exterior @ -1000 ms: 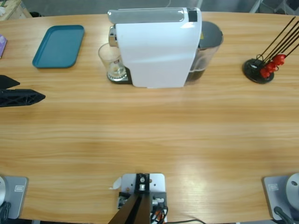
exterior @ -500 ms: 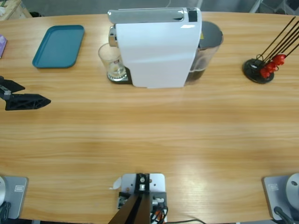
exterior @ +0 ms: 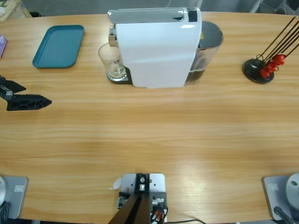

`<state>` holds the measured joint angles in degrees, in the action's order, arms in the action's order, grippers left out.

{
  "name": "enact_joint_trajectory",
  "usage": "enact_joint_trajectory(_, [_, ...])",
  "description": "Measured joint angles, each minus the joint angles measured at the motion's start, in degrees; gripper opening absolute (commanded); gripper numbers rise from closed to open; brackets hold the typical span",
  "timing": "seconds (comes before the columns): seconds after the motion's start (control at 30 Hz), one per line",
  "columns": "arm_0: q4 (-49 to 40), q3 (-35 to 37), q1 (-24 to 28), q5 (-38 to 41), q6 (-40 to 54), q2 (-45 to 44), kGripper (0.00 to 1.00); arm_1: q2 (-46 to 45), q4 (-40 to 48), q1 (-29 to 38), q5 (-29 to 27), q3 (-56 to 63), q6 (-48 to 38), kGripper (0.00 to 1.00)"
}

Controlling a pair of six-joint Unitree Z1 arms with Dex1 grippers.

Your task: Pour coffee

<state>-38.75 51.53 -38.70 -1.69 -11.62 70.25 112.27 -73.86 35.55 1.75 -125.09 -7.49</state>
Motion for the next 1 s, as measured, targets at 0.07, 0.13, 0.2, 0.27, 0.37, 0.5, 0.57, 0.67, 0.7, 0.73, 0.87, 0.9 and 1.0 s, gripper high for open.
enact_joint_trajectory(0.07, [0.0, -0.1, 0.0, 0.0, 0.0, 0.0, 0.991, 0.0, 0.0, 0.0, -0.2, 0.2, 0.0, 0.0])
enact_joint_trajectory(0.13, [0.0, -0.1, 0.0, 0.0, 0.0, 0.0, 0.991, 0.1, 0.0, 0.0, -0.5, 0.3, 0.0, 0.0])
enact_joint_trajectory(0.2, [0.1, -0.1, 0.0, 0.0, 0.0, 0.1, 0.991, 0.3, 0.0, 0.0, -0.6, 0.3, 0.0, 0.0])
enact_joint_trajectory(0.27, [0.2, -0.1, 0.0, 0.0, 0.0, 0.2, 0.991, 0.5, 0.0, 0.0, -0.6, 0.3, 0.0, 0.0])
enact_joint_trajectory(0.37, [0.2, -0.1, 0.0, 0.0, 0.0, 0.3, 0.991, 0.9, 0.0, 0.0, -0.6, 0.3, 0.0, 0.0])
enact_joint_trajectory(0.5, [0.2, -0.1, 0.0, 0.0, 0.0, 0.3, 0.991, 1.4, 0.3, 0.0, -0.6, 1.2, 0.0, 0.0])
enact_joint_trajectory(0.57, [0.2, -0.1, 0.0, 0.0, 0.0, 0.3, 0.991, 1.7, 0.6, 0.0, -0.6, 1.4, 0.0, 0.0])
enact_joint_trajectory(0.67, [0.2, -0.1, 0.0, 0.0, 0.0, 0.5, 0.991, 1.7, 1.0, 0.0, -0.7, 1.9, 0.1, 0.0])
enact_joint_trajectory(0.7, [0.3, -0.1, 0.0, 0.0, 0.0, 0.6, 0.991, 1.7, 1.3, 0.0, -0.8, 2.1, 0.1, 0.0])
enact_joint_trajectory(0.73, [0.3, -0.1, 0.0, 0.0, 0.0, 0.7, 0.991, 1.7, 1.5, 0.0, -1.0, 2.3, 0.1, 0.0])
enact_joint_trajectory(0.87, [0.4, -0.1, 0.0, 0.0, 0.0, 1.0, 0.991, 1.6, 2.4, -0.1, -1.6, 3.3, 0.1, 0.0])
enact_joint_trajectory(0.9, [0.5, -0.1, 0.0, 0.0, 0.0, 1.0, 0.99, 1.4, 2.5, -0.1, -1.7, 3.6, 0.1, 0.0])
enact_joint_trajectory(1.0, [0.7, -0.1, 0.0, 0.0, 0.0, 1.1, 0.987, 0.3, 2.7, -0.2, -2.1, 4.7, 0.1, 0.0])
